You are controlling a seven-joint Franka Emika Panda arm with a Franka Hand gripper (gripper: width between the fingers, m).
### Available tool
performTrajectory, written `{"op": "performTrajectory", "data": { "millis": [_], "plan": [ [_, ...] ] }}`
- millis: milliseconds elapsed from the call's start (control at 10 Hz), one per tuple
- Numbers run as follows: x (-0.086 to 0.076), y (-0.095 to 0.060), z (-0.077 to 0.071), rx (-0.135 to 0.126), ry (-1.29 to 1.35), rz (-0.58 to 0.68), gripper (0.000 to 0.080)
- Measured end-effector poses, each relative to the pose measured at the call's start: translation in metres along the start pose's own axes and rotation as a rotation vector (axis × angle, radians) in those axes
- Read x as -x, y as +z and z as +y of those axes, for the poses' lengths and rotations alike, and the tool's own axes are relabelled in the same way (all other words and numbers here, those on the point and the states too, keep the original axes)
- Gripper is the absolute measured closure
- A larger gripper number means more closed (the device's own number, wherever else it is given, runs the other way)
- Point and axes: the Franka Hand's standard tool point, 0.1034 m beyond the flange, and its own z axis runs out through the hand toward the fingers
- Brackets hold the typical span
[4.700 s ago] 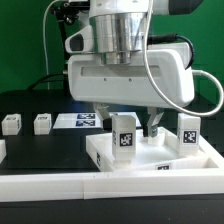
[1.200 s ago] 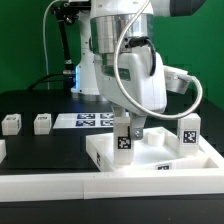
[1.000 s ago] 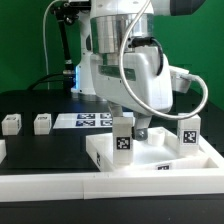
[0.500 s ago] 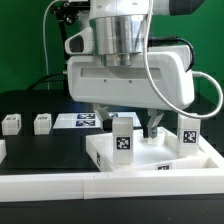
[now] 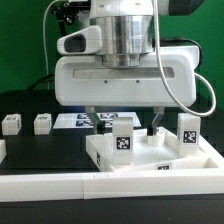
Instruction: Assemble square table
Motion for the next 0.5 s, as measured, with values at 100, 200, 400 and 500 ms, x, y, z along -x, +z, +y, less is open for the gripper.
{"op": "performTrajectory", "data": {
  "millis": [100, 200, 400, 500],
  "plan": [
    [-0.0003, 0.0000, 0.0007, 0.000, -0.035, 0.001, 0.0151],
    [-0.0001, 0.0001, 0.0008, 0.001, -0.035, 0.001, 0.0278],
    [0.0001, 0.0002, 0.0008, 0.001, -0.034, 0.000, 0.0417],
    [0.0001, 0.0003, 0.0013, 0.001, -0.033, 0.000, 0.0510]
  ]
}}
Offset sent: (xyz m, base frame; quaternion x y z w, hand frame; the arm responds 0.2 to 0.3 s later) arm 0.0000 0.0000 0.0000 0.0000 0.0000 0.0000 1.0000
